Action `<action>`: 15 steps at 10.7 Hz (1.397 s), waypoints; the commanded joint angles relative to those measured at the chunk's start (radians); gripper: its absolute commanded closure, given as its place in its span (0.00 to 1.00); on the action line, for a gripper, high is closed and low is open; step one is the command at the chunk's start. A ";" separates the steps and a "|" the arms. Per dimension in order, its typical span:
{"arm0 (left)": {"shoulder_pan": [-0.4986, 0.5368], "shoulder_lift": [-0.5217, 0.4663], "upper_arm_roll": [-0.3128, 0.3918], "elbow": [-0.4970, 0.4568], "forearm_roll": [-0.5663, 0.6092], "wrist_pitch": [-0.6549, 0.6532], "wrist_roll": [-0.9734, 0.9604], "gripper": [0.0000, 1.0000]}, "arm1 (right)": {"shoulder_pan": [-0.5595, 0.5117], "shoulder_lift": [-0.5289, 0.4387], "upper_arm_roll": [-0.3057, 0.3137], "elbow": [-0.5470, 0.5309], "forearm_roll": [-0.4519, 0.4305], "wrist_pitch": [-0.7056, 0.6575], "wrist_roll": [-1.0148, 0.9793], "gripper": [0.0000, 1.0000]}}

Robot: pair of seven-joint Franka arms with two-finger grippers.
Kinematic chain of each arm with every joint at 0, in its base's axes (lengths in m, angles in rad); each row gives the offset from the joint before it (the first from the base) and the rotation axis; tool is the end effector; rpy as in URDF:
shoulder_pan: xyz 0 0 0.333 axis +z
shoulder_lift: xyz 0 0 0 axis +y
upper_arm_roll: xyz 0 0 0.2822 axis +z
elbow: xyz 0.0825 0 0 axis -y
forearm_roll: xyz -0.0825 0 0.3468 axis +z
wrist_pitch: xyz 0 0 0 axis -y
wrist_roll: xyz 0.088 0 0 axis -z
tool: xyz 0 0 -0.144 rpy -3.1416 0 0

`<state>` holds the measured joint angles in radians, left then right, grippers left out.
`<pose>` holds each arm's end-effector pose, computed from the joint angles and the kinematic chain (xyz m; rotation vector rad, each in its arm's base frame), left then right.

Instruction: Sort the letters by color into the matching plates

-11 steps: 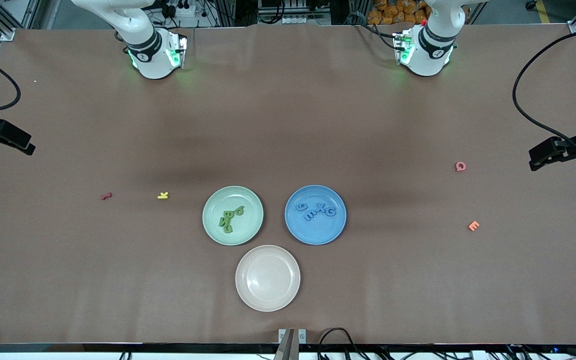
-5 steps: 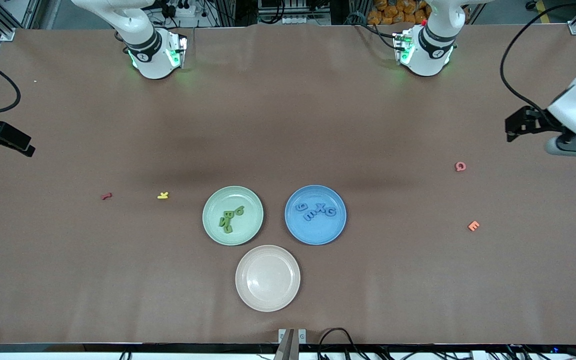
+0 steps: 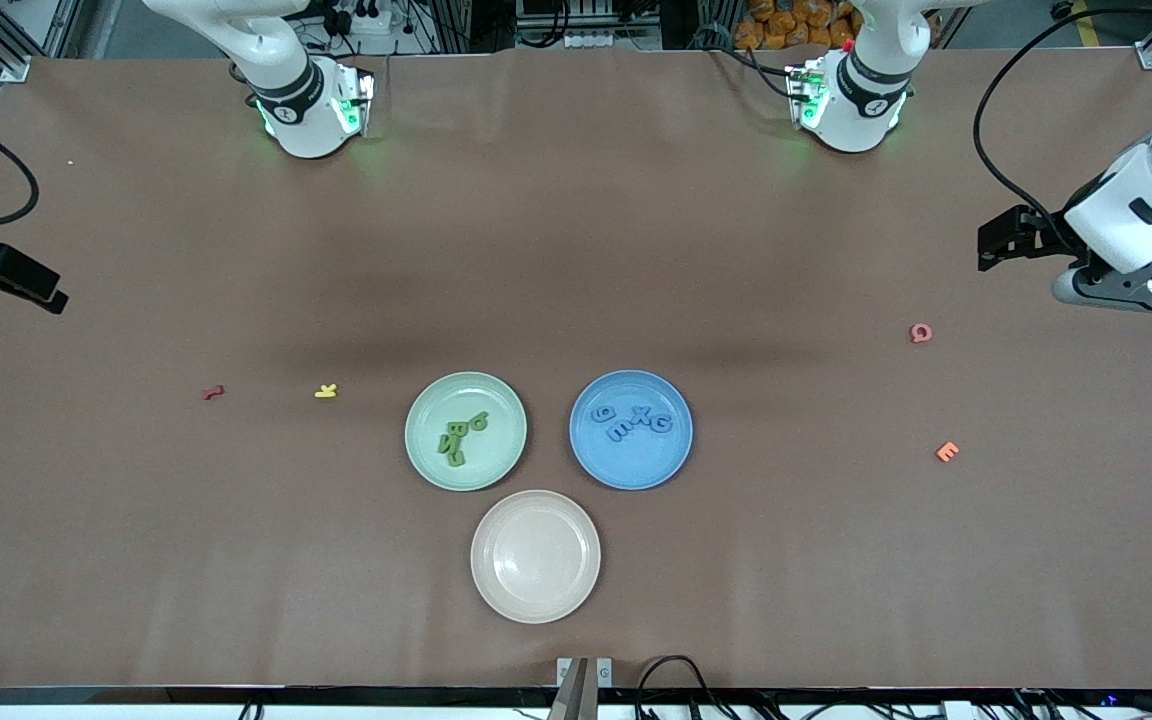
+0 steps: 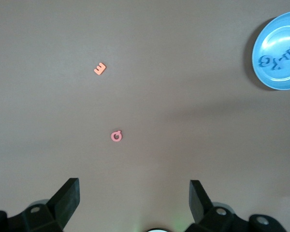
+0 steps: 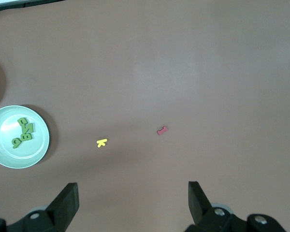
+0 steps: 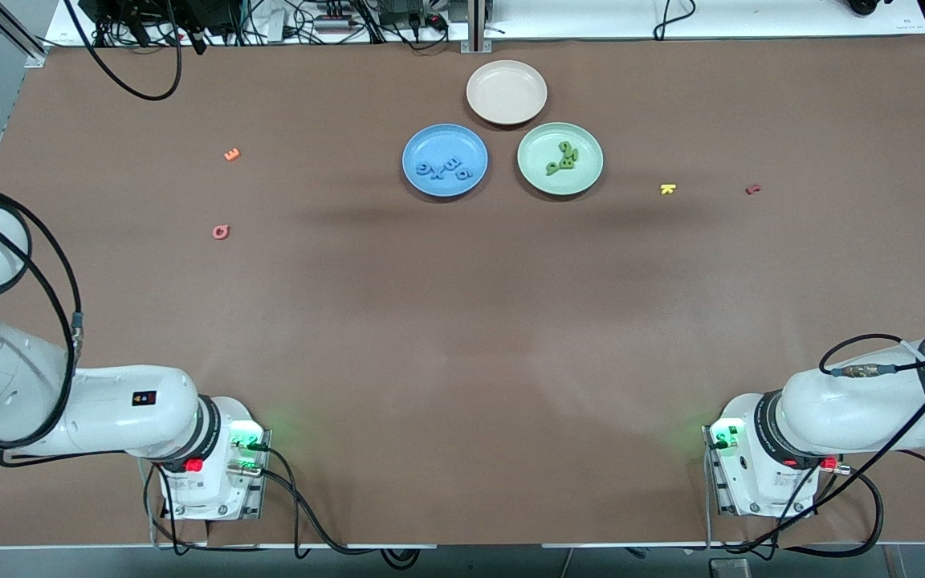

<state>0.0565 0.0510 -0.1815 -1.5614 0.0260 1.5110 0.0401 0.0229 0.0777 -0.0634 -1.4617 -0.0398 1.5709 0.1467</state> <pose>0.5162 -0.0590 0.5269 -3.1061 0.2570 0.1556 0.5400 -0.0264 0.5604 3.0846 -0.2901 0.0527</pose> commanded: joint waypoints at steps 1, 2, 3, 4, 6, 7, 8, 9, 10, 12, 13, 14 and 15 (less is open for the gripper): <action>0.003 -0.034 0.008 -0.032 -0.061 0.005 -0.031 0.00 | -0.009 0.016 0.010 0.024 0.011 -0.008 -0.001 0.00; 0.003 -0.034 0.010 -0.031 -0.060 0.006 -0.043 0.00 | -0.008 0.016 0.011 0.024 0.011 -0.006 -0.001 0.00; 0.003 -0.033 0.010 -0.025 -0.057 0.026 -0.039 0.00 | -0.005 0.016 0.011 0.024 0.011 -0.006 -0.001 0.00; 0.002 -0.034 0.029 -0.020 -0.055 0.065 -0.036 0.00 | -0.003 0.017 0.011 0.024 0.011 -0.006 -0.001 0.00; 0.000 -0.036 0.050 -0.019 -0.055 0.106 -0.026 0.00 | -0.003 0.017 0.011 0.024 0.011 -0.006 -0.001 0.00; -0.001 -0.037 0.051 -0.017 -0.055 0.107 -0.026 0.00 | 0.000 0.017 0.011 0.024 0.011 -0.006 -0.001 0.00; -0.004 -0.039 0.051 -0.014 -0.052 0.107 -0.028 0.00 | 0.000 0.017 0.011 0.024 0.011 -0.006 -0.001 0.00; -0.004 -0.043 0.051 -0.014 -0.052 0.107 -0.028 0.00 | 0.000 0.017 0.011 0.024 0.011 -0.006 -0.001 0.00; -0.007 -0.045 0.051 -0.014 -0.054 0.107 -0.029 0.00 | 0.000 0.016 0.011 0.024 0.011 -0.006 -0.001 0.00; -0.013 -0.048 0.051 -0.011 -0.054 0.107 -0.042 0.00 | 0.000 0.017 0.011 0.024 0.011 -0.006 -0.001 0.00; -0.026 -0.055 0.053 -0.011 -0.052 0.107 -0.042 0.00 | 0.000 0.017 0.011 0.024 0.011 -0.006 -0.001 0.00; -0.032 -0.063 0.053 -0.012 -0.047 0.109 -0.042 0.00 | 0.000 0.017 0.011 0.024 0.011 -0.006 -0.001 0.00; -0.032 -0.069 0.053 -0.011 -0.043 0.112 -0.042 0.00 | 0.000 0.017 0.011 0.024 0.011 -0.006 -0.001 0.00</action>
<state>0.0386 0.0171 -0.1369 -1.5600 -0.0049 1.6119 0.0092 0.0255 0.0845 -0.0544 -1.4606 -0.0398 1.5709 0.1464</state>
